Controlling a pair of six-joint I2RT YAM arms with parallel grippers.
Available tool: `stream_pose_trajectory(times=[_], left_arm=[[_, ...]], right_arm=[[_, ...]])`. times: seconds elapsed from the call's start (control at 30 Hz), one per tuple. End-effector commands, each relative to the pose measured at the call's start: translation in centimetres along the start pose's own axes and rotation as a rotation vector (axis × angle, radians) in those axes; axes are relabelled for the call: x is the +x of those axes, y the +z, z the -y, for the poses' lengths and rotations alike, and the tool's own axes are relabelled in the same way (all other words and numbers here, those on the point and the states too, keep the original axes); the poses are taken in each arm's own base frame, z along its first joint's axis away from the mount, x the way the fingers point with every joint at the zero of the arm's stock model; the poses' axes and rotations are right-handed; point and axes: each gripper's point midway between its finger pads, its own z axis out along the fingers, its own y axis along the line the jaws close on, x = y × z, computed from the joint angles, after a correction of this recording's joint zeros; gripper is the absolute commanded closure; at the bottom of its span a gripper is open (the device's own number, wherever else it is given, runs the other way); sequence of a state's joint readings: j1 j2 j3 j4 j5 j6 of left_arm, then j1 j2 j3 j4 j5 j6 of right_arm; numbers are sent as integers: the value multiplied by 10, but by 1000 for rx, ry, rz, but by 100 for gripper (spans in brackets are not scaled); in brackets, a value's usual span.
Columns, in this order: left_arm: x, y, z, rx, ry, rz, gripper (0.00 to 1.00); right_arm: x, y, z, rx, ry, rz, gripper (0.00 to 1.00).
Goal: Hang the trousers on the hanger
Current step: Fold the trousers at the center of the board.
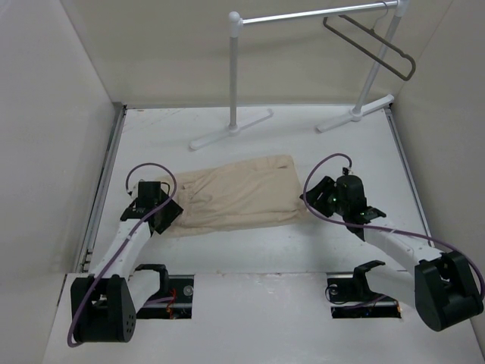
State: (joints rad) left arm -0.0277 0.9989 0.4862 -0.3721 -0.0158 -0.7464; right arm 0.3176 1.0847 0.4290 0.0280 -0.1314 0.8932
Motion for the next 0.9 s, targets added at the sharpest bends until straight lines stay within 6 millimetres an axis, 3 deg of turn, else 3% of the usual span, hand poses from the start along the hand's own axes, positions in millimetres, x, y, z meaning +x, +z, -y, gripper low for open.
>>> stream_pose_trajectory(times=[0.0,0.17,0.3,0.53,0.7,0.87], left_arm=[[-3,-3,-3,3,-29,13,46],[4,6,3,14,-21,-16,46],[-1,12,20,47,-32,-13,52],[-8,-1,41,99,-38,15,77],[-28,-40,70,184,-34,68,90],[-64,-90,103,262,-24,191,94]], right_arm=[[1,0,-6,-19,-18,-5,43],[1,0,-6,-20,-20,-5,43],[1,-1,-8,-26,-18,-5,43],[6,-1,-3,-20,-9,-8,43],[12,3,7,8,-2,-26,31],[13,7,6,5,-3,-34,27]])
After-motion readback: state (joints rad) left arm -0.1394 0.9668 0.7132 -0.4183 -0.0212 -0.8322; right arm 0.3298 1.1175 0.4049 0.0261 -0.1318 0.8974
